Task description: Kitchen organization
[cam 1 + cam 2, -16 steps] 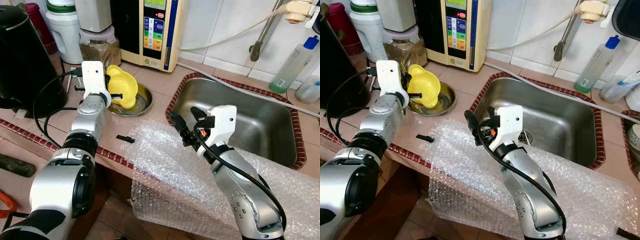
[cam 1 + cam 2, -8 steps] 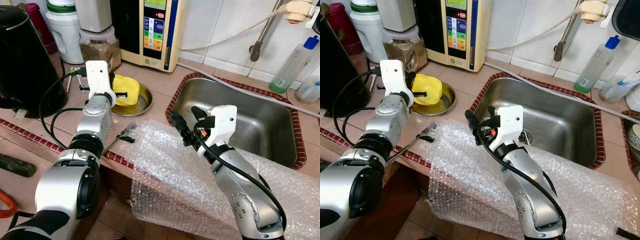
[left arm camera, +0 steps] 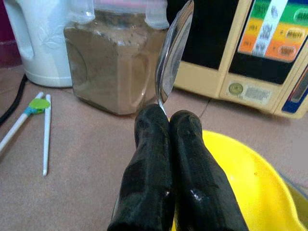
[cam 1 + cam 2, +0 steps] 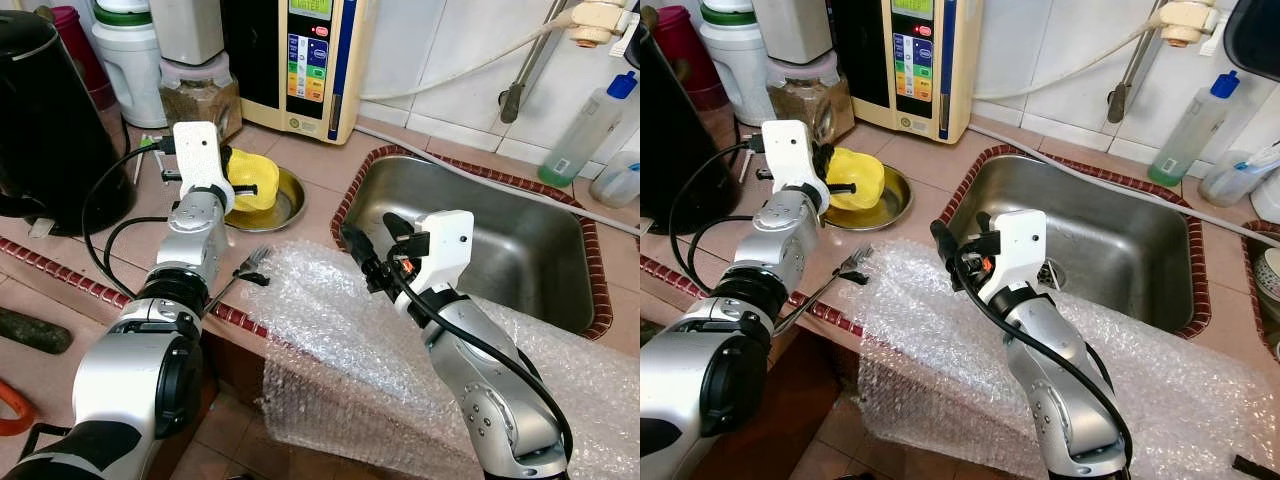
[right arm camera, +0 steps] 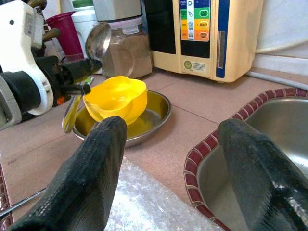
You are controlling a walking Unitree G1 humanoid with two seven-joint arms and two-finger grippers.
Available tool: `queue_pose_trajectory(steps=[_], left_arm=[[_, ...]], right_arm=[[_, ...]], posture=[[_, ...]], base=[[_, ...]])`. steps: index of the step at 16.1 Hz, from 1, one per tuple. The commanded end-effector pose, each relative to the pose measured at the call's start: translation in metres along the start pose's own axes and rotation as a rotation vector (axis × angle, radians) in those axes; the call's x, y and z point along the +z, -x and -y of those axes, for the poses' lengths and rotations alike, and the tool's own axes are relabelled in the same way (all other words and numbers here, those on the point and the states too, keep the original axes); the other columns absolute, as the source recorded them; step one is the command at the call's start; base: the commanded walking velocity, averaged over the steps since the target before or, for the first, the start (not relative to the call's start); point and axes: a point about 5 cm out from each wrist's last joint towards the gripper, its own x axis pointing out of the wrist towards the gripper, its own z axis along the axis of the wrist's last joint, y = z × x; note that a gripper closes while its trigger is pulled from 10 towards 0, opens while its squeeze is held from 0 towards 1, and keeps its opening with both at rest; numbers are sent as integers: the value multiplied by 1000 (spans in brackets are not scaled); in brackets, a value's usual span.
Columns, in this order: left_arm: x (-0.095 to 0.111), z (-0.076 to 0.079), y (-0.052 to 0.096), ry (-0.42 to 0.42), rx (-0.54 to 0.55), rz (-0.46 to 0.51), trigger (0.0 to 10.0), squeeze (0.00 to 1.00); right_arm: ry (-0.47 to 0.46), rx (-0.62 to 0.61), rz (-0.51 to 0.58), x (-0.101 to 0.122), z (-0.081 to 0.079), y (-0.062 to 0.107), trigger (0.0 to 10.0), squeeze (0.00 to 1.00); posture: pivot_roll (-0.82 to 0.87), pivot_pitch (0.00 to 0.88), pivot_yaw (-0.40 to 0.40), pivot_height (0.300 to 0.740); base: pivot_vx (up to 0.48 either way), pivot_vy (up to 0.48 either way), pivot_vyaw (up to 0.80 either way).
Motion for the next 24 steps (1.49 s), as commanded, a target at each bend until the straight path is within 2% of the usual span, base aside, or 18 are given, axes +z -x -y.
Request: queue_pose_trajectory(steps=[1,4,5,8,10,11,12,14,15,17,18,22,24], left_arm=[[10,2,-1,12,-12,68,0,0],[20,4,0,27,-28,145,0,0],[22,4,1,-6,-24,183,0,0],[23,5,4,-24,-38,229,0,0],[27,7,4,42,-59,240,0,0],[31,21,6,103,-170,262,0,0],[34,31,9,125,-251,279,0,0],[30,68,29,163,-542,306,0,0],[25,78,39,167,-627,307,0,0],[21,89,50,199,-729,294,0,0],[18,98,59,219,-829,269,0,0],[13,105,73,227,-935,229,0,0],[13,113,88,266,-1070,180,0,0]], right_arm=[[10,-3,8,2,3,-1,10000,0],[9,-8,7,1,3,0,10000,0],[9,-9,9,1,3,-1,10000,0],[9,-11,7,1,4,-1,10000,0],[10,-10,6,1,4,-1,10000,0],[12,-22,20,3,6,-2,10000,0],[10,-32,33,6,7,-2,10000,0],[-71,-52,125,26,17,-8,10000,0],[-109,-62,167,35,22,-10,10000,0],[-152,-64,200,41,26,-10,10000,0],[-172,-59,222,46,29,-10,10000,0],[-211,-55,245,51,34,-9,10000,0],[-222,-41,247,52,36,-10,10000,0]], posture=[[-48,77,-59,740],[-48,76,-61,740],[-50,80,-63,740],[-49,80,-67,740],[-50,79,-68,740],[-47,79,-69,740],[-46,79,-70,740],[-38,78,-71,740],[-39,79,-72,740],[-39,78,-73,740],[-39,77,-74,740],[-39,76,-74,740],[-34,76,-71,740]], base=[[0,0,0],[0,0,0],[0,0,0],[0,0,0],[0,0,0],[0,0,0],[0,0,0],[0,0,0],[0,0,0],[0,0,0],[0,0,0],[0,0,0],[0,0,0]])
